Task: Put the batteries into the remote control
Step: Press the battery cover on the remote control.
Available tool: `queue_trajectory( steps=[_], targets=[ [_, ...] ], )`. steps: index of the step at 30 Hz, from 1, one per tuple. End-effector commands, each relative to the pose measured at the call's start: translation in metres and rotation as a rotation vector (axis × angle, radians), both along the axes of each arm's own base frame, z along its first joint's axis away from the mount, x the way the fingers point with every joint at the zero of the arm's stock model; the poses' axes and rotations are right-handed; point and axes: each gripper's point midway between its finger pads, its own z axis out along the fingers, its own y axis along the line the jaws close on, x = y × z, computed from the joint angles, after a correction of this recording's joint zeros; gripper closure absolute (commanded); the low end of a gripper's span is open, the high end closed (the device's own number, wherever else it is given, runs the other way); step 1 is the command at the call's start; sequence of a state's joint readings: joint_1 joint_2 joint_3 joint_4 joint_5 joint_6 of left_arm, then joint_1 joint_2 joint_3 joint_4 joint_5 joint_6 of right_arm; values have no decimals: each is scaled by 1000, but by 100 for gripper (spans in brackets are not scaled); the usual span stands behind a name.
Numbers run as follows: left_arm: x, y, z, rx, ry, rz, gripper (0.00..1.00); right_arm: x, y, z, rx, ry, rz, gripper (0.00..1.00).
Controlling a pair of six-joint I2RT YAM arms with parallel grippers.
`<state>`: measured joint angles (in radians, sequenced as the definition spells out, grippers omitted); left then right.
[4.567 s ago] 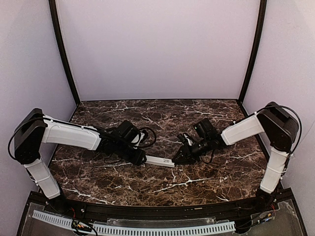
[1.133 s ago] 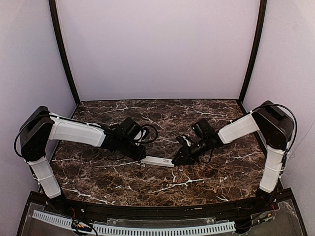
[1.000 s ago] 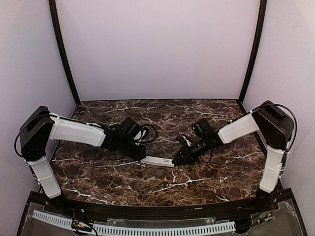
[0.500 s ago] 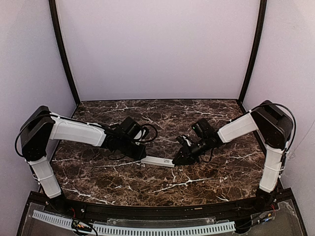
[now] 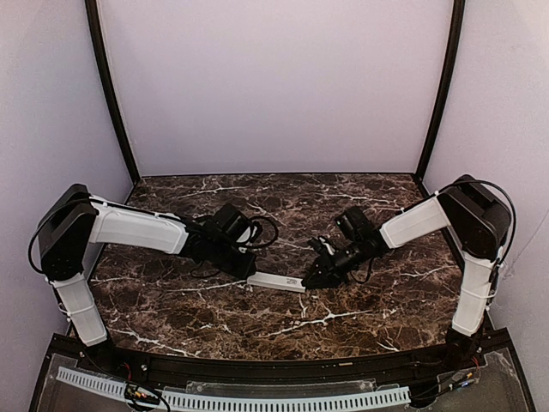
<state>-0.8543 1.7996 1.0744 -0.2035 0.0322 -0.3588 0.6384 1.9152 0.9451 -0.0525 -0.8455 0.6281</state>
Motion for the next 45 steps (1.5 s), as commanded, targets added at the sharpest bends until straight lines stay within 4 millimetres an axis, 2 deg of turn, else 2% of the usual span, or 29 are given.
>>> queue_trajectory(
  steps=[1,6,14,19,23,26,31,33,36,41,45],
  targets=[
    [-63,-33,-27,-18,165,-197,85,17,8,4,28,-90,-5,79],
    [-67,-34,-27,-11,173,-203,85,19,6,5,28,-92,-8,79],
    [-53,-30,-11,-30,140,-176,82,21,-3,4,25,-96,-21,79],
    [-40,-22,0,-46,116,-143,69,23,-6,5,28,-101,-26,77],
    [-22,-10,20,-72,68,-107,61,26,-10,6,29,-108,-32,75],
    [-13,-6,34,-98,36,-100,52,29,-14,7,37,-105,-41,70],
    [-11,3,39,-94,22,-84,41,32,-16,19,70,-116,-37,50],
    [-13,7,37,-87,22,-76,41,29,-17,21,63,-107,-33,46],
    [-18,15,30,-73,38,-65,45,27,-16,21,59,-105,-19,47],
    [-28,13,19,-101,92,-66,62,20,-7,17,52,-96,15,53],
    [-31,9,15,-124,111,-66,71,17,-3,13,44,-84,24,57]
  ],
)
